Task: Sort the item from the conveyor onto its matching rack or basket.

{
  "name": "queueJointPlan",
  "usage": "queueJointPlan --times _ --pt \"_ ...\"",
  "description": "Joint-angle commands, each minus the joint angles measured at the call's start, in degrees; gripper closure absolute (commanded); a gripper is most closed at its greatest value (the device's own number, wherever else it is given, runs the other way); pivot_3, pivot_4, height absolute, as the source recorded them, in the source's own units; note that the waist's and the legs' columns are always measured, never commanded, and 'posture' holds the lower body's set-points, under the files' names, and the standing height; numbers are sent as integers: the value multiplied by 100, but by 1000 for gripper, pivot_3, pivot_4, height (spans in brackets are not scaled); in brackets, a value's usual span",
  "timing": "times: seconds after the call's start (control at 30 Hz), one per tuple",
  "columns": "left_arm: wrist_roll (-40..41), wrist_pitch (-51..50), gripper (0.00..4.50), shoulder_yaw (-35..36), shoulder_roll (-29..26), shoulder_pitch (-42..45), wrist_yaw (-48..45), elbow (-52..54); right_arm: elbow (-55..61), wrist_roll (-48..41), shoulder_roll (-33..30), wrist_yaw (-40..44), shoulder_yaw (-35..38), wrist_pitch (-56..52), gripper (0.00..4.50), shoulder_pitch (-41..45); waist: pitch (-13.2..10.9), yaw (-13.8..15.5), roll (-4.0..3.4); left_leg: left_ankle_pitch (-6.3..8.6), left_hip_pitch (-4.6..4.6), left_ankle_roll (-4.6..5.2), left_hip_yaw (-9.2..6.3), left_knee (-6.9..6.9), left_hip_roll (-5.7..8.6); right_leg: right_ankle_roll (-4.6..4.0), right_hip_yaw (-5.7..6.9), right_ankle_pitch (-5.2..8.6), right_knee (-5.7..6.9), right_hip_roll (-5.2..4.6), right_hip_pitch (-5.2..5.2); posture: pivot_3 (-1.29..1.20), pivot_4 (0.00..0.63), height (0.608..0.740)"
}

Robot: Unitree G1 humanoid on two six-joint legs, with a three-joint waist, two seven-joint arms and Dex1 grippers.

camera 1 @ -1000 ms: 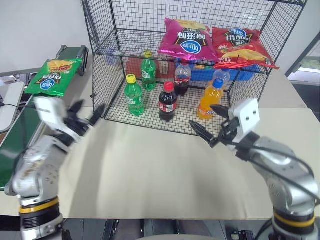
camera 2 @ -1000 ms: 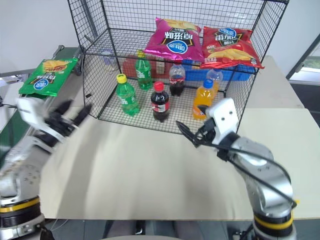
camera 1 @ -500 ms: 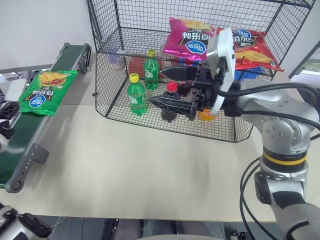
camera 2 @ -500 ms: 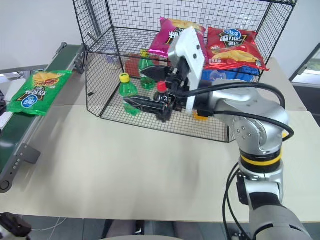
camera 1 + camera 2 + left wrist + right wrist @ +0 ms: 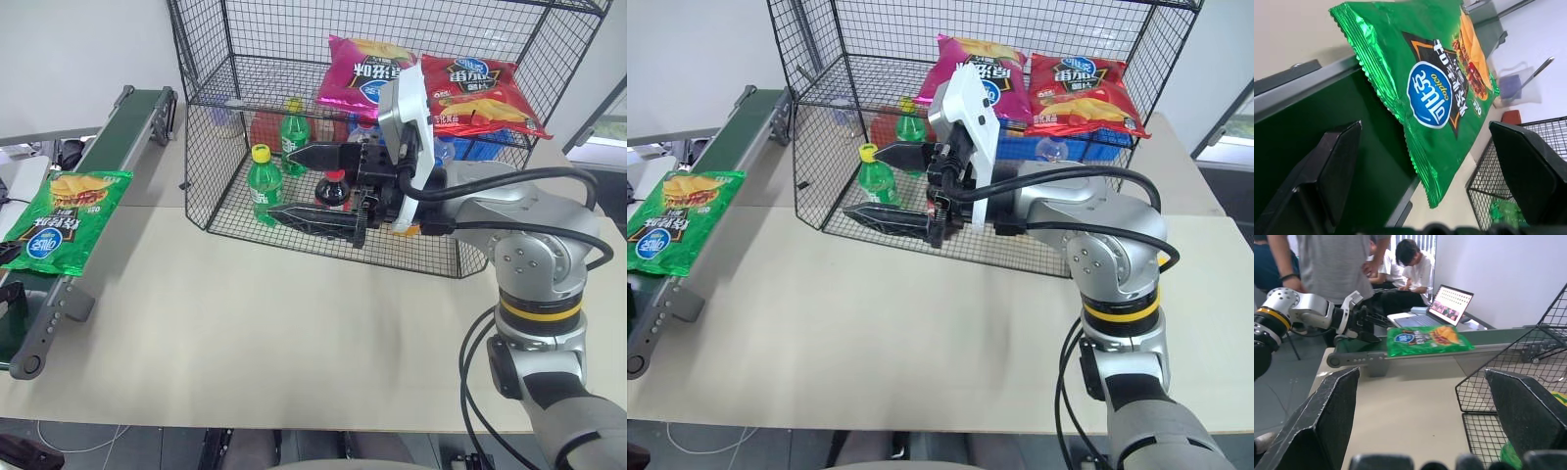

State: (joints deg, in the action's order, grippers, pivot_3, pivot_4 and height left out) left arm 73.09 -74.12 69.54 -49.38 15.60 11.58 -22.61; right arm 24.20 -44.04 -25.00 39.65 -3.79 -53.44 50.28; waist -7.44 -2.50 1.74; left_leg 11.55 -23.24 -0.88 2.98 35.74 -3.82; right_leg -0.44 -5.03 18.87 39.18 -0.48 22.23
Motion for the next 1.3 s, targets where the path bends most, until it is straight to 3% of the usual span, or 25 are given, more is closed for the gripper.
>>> queueJointPlan --times 0.03,0.8,0.9,1.13,1.17,1.3 --pt "-55 -6 43 -109 -183 38 -98 -175 188 -100 -17 -87 175 56 0 2 0 1 0 0 1 0 1 0 1 0 1 0 0 -1 0 0 150 740" --pt "-58 284 43 -208 -136 22 -473 -268 86 -11 -8 -186 127 149 0 34 0 6 0 1 -2 0 3 -3 2 -1 2 0 -3 -12 1 0 150 740" --pt "-40 345 835 -179 -141 -10 -559 -189 83 -3 0 -174 121 170 0 35 0 6 1 1 -3 0 3 -3 1 -1 3 0 -5 -12 2 0 150 740" --pt "-13 370 4276 -197 -160 66 -709 -125 47 37 -14 -140 110 245 0 25 -1 -11 6 1 -4 -1 4 -7 -2 -1 7 -1 -8 -13 4 0 150 740" --pt "89 343 4455 -169 -142 107 -731 -42 57 35 -27 -146 128 242 0 8 -1 -10 6 1 -4 -1 4 -7 -2 -1 8 -1 -8 -13 4 0 150 740" --pt "716 76 4455 -222 -172 376 -836 526 100 3 -90 -235 268 189 0 -64 0 5 25 1 -7 -1 3 -7 -1 -1 12 -1 -9 -17 4 0 150 740"
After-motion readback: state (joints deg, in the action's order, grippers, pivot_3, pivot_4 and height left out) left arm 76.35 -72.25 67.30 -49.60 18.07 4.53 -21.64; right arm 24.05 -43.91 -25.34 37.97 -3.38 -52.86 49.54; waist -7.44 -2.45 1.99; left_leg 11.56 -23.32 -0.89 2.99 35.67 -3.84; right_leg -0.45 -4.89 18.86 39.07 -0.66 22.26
